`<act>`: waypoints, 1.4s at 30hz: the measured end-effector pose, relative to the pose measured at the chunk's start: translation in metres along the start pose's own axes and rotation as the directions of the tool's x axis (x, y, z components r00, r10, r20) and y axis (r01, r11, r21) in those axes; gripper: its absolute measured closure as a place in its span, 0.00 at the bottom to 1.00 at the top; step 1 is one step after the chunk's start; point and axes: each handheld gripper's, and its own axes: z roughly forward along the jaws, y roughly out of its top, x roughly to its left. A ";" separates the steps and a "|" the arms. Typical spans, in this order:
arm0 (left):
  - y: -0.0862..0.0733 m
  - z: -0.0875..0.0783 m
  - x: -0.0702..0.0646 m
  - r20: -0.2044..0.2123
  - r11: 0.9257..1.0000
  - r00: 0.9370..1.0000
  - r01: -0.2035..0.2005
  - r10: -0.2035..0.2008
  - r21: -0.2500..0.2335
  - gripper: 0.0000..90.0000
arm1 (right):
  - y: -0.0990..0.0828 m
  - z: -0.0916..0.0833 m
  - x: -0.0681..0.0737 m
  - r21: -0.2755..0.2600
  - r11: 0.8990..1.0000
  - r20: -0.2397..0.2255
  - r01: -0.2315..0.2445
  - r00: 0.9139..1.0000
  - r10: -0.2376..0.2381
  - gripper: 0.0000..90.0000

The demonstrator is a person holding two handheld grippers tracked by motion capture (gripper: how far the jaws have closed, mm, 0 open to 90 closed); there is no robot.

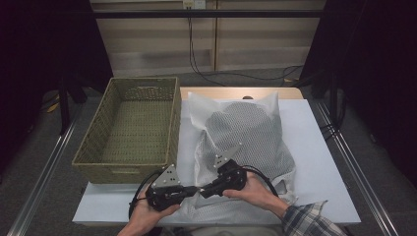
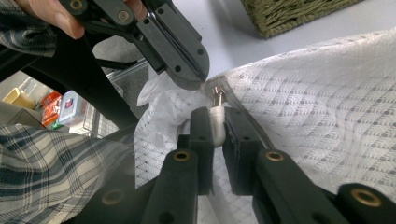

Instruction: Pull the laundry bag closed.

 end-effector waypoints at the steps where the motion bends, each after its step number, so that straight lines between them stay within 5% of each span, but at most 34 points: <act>1: 0.000 0.000 -0.001 0.001 1.000 1.000 0.005 -0.005 -0.006 0.99 | 0.000 0.000 0.000 -0.002 1.000 0.002 -0.001 1.000 0.001 0.93; 7: 0.000 -0.003 0.001 -0.036 1.000 0.999 0.018 -0.019 -0.008 0.95 | 0.002 -0.002 0.003 -0.008 1.000 0.039 0.018 0.999 -0.018 0.96; 10: -0.002 -0.002 0.004 -0.063 0.998 0.996 0.056 -0.056 -0.003 0.71 | 0.004 -0.006 0.006 -0.015 0.999 0.054 0.029 0.998 -0.028 0.97; 13: -0.003 0.001 0.007 -0.036 0.998 0.997 0.067 -0.067 0.005 0.68 | 0.006 -0.011 0.008 -0.035 0.998 0.058 0.044 0.997 -0.042 0.97; 18: 0.001 0.007 0.009 0.012 0.999 0.999 0.052 -0.051 -0.008 0.74 | 0.009 -0.017 0.010 -0.038 0.997 0.059 0.071 0.996 -0.069 0.97; 23: 0.007 -0.001 0.012 0.021 0.999 0.999 0.041 -0.041 -0.032 0.96 | 0.008 -0.018 0.008 -0.035 0.997 0.060 0.064 0.996 -0.062 0.97; 32: 0.008 -0.006 0.011 -0.013 0.997 0.999 0.040 -0.041 -0.071 0.98 | 0.008 -0.015 0.009 -0.085 0.996 0.095 0.020 0.995 -0.012 0.97; 42: 0.009 -0.009 0.011 -0.011 0.994 0.998 0.062 -0.063 -0.087 0.99 | 0.005 -0.015 0.004 -0.075 0.997 0.119 -0.003 0.993 0.012 0.97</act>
